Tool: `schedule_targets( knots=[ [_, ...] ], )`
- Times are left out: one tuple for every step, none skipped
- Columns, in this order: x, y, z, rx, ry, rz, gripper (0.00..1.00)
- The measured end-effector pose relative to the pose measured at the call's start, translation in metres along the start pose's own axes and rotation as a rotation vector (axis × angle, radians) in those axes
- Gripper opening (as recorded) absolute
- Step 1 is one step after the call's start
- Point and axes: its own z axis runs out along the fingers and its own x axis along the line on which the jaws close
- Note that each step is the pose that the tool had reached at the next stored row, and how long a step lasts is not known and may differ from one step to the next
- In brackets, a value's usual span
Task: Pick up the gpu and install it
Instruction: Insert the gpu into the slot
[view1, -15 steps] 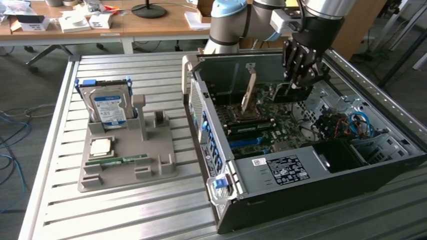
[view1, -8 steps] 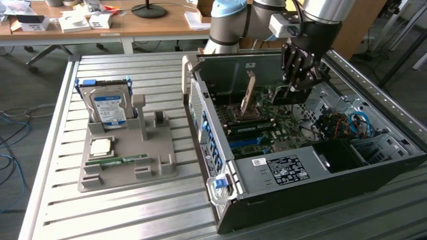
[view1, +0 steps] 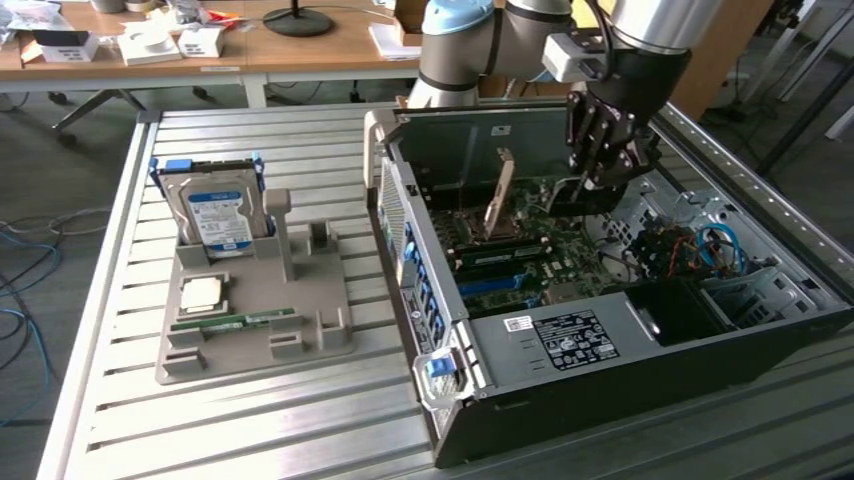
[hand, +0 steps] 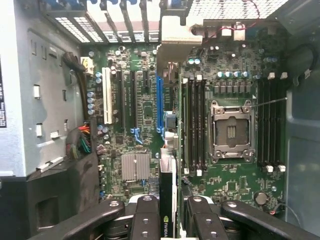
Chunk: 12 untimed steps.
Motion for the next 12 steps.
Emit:
schedule_targets(
  knots=[
    [0.0006, 0.0001, 0.0000, -0.0001, 0.0001, 0.000, 0.26],
    [0.0005, 0.0001, -0.0001, 0.0000, 0.0001, 0.000, 0.26],
    [0.0005, 0.0001, 0.0000, 0.0000, 0.0001, 0.000, 0.26],
    [0.0006, 0.0001, 0.0000, -0.0001, 0.0003, 0.000, 0.26],
    [0.0006, 0.0000, 0.0003, 0.0000, 0.0002, 0.000, 0.26],
    [0.0006, 0.0001, 0.0009, 0.0000, -0.0002, 0.000, 0.26],
    [0.0006, 0.0001, 0.0017, 0.0000, -0.0007, -0.001, 0.26],
    [0.0007, 0.0002, 0.0025, -0.0001, -0.0009, -0.002, 0.26],
    [0.0008, 0.0003, 0.0034, -0.0001, -0.0010, -0.003, 0.26],
    [0.0010, 0.0005, 0.0043, -0.0001, -0.0011, -0.004, 0.26],
    [0.0012, 0.0006, 0.0051, -0.0002, -0.0009, -0.005, 0.26],
    [0.0014, 0.0008, 0.0060, -0.0002, -0.0010, -0.006, 0.26]
  ],
)
